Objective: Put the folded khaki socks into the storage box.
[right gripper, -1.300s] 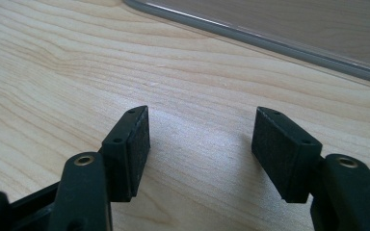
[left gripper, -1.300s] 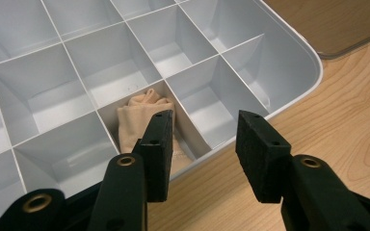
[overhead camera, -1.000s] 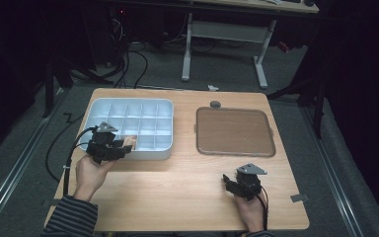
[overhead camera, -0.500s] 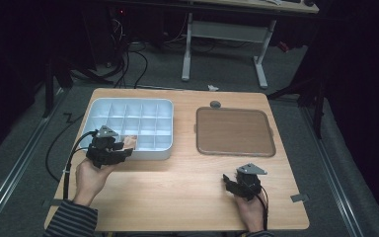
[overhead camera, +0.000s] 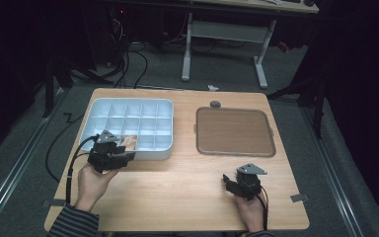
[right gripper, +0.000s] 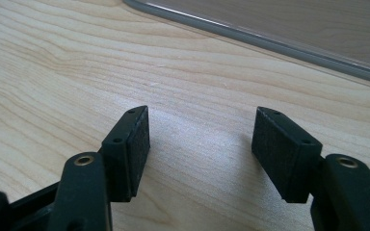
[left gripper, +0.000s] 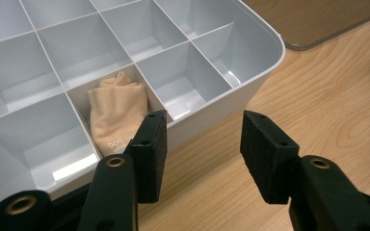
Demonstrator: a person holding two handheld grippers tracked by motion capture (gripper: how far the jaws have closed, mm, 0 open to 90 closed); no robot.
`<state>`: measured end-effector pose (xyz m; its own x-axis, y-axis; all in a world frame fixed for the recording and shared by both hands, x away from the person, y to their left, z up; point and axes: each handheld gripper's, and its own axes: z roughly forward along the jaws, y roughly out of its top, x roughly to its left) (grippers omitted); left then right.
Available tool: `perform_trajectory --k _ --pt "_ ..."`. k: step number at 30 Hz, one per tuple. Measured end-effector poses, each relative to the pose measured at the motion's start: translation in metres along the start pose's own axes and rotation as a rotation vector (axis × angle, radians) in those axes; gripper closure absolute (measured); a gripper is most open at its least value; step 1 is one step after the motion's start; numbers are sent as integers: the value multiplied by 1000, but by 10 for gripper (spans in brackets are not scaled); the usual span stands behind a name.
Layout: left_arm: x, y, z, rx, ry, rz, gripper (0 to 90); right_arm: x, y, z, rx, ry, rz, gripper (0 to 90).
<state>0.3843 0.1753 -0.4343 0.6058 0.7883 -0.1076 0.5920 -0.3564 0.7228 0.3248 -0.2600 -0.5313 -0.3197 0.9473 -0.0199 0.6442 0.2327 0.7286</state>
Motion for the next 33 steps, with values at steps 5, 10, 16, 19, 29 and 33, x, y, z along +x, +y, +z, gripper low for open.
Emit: perform_trajectory --k 5,10,16,19,29,33 --pt "-1 -4 2 5 -9 -8 518 0 0 0 0 0 0 388" --pt "-2 -7 4 5 -18 -18 510 0 0 0 0 0 1 388" --pt "-5 -11 7 5 -24 -22 498 0 0 0 0 0 1 388" --pt "-6 -14 9 6 -31 -29 493 0 0 0 0 0 1 388" --pt "-7 -19 10 -5 -50 -46 481 0 0 0 0 0 1 388" --pt "-8 -23 12 -10 -61 -59 479 0 0 0 0 0 1 388"
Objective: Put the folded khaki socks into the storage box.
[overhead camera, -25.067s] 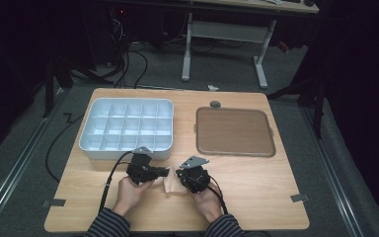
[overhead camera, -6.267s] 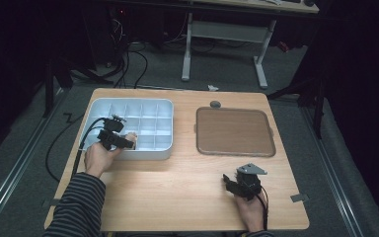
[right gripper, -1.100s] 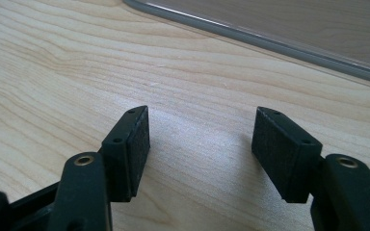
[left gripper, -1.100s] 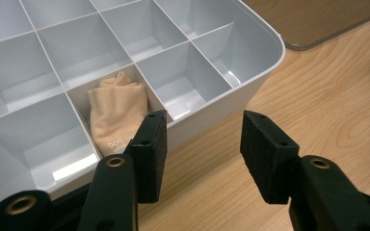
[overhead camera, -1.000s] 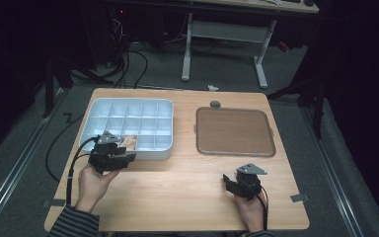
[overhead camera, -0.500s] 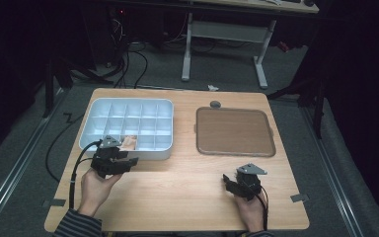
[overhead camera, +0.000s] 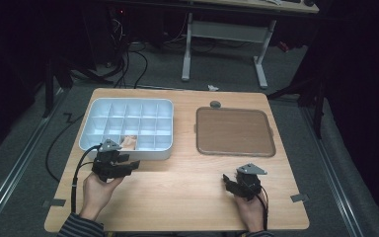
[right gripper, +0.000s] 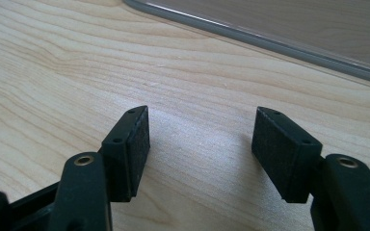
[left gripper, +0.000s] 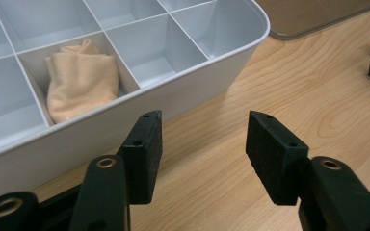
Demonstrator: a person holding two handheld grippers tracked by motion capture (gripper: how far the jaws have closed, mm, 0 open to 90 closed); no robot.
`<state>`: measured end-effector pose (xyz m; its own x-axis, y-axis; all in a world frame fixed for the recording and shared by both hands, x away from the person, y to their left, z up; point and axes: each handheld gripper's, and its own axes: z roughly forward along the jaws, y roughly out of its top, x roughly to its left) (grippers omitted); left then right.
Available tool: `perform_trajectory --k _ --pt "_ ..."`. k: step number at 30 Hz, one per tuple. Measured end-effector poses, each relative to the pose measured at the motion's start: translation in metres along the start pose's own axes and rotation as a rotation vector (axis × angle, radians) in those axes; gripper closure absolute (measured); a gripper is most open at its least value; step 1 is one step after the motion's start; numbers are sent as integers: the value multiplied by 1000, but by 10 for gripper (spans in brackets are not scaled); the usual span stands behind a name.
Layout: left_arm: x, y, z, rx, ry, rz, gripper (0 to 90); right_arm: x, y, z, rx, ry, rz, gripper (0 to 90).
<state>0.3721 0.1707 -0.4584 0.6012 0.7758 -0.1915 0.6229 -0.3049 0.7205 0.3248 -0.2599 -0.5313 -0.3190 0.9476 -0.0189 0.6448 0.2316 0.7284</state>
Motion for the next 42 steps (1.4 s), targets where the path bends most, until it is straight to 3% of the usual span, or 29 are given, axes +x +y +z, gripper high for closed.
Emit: perform_trajectory --k 8,23,36,42 --pt "-3 -7 4 3 -17 -12 475 0 0 0 0 0 0 388" --pt "-11 -18 14 16 -11 9 462 0 0 0 0 0 -1 387" --pt "-14 -29 26 26 -33 -12 454 0 0 0 0 0 -2 387" --pt "-14 -34 30 28 -18 -12 452 0 0 0 0 0 -2 386"
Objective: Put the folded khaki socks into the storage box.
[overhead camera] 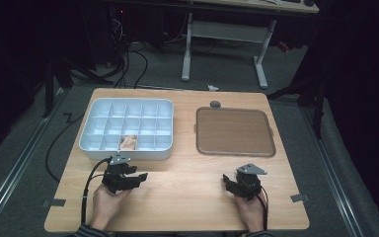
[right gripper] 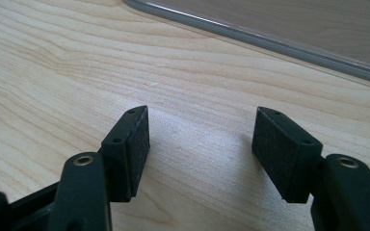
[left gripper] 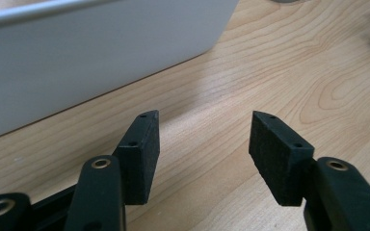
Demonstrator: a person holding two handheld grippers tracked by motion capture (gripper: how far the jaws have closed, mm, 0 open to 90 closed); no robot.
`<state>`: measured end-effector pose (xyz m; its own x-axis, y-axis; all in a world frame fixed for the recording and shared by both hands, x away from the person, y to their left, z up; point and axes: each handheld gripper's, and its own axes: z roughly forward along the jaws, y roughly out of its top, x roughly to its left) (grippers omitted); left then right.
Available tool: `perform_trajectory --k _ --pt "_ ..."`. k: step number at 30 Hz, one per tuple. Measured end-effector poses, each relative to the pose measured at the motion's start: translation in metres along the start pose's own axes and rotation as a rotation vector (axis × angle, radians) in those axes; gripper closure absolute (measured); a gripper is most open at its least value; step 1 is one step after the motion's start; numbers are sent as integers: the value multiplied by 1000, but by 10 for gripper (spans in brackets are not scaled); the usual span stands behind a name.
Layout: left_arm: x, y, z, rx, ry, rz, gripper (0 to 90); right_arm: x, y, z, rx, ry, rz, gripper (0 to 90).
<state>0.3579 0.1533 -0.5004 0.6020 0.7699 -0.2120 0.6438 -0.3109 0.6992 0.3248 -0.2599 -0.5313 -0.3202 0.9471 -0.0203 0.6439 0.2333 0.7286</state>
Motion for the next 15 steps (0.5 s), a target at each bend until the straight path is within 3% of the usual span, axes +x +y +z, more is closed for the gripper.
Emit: perform_trajectory --k 15 --pt "2 -9 15 8 59 21 440 0 0 0 1 0 2 386"
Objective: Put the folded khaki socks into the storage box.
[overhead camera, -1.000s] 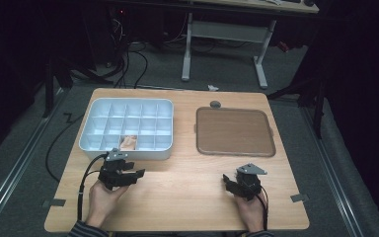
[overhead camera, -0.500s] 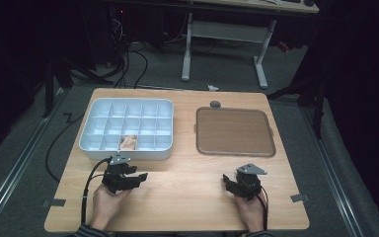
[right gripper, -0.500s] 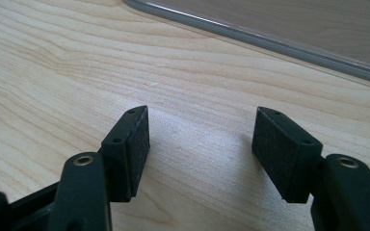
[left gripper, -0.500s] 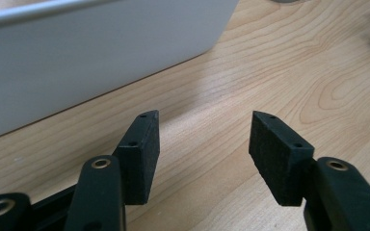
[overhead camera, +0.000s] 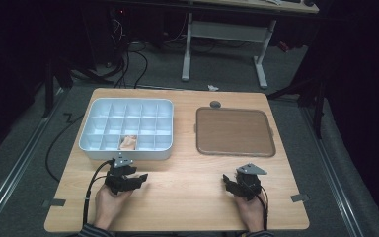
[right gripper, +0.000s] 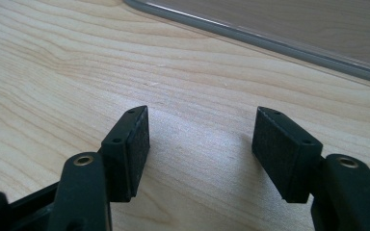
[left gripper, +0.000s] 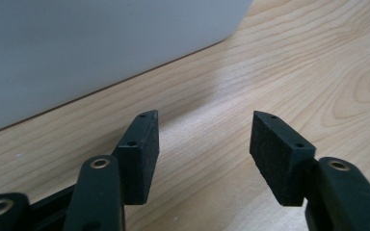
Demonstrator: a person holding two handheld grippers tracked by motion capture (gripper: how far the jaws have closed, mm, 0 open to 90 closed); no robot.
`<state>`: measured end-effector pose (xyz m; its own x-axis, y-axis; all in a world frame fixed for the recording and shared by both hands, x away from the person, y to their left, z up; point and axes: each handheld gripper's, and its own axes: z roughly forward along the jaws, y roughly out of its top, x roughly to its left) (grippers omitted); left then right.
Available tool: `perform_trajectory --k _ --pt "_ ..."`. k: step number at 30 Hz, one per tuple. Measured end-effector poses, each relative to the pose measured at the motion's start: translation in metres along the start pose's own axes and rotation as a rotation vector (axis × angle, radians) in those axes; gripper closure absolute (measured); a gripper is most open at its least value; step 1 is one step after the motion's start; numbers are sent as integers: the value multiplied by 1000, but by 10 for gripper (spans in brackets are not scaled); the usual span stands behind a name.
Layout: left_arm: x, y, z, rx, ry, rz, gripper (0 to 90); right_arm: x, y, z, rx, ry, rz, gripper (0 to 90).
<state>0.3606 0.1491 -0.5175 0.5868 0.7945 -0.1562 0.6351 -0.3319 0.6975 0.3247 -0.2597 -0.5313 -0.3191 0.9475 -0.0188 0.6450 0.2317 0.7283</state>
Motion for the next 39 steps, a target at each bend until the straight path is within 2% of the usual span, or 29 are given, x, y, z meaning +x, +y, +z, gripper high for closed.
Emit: perform_trajectory --k 5,10,17,22,29,39 --pt "0 -3 5 -1 7 -2 436 0 0 0 0 0 -1 386" --pt "0 -4 8 0 28 16 428 0 0 0 0 0 0 386" --pt "-2 -6 10 -12 34 28 422 0 0 0 0 -1 0 386" --pt "-4 -7 12 -27 43 50 410 0 0 0 0 0 1 386" --pt "-8 -12 16 -70 94 96 409 0 0 0 0 -1 0 386" --pt "-11 -15 14 -69 104 91 375 0 0 0 -1 -1 0 385"
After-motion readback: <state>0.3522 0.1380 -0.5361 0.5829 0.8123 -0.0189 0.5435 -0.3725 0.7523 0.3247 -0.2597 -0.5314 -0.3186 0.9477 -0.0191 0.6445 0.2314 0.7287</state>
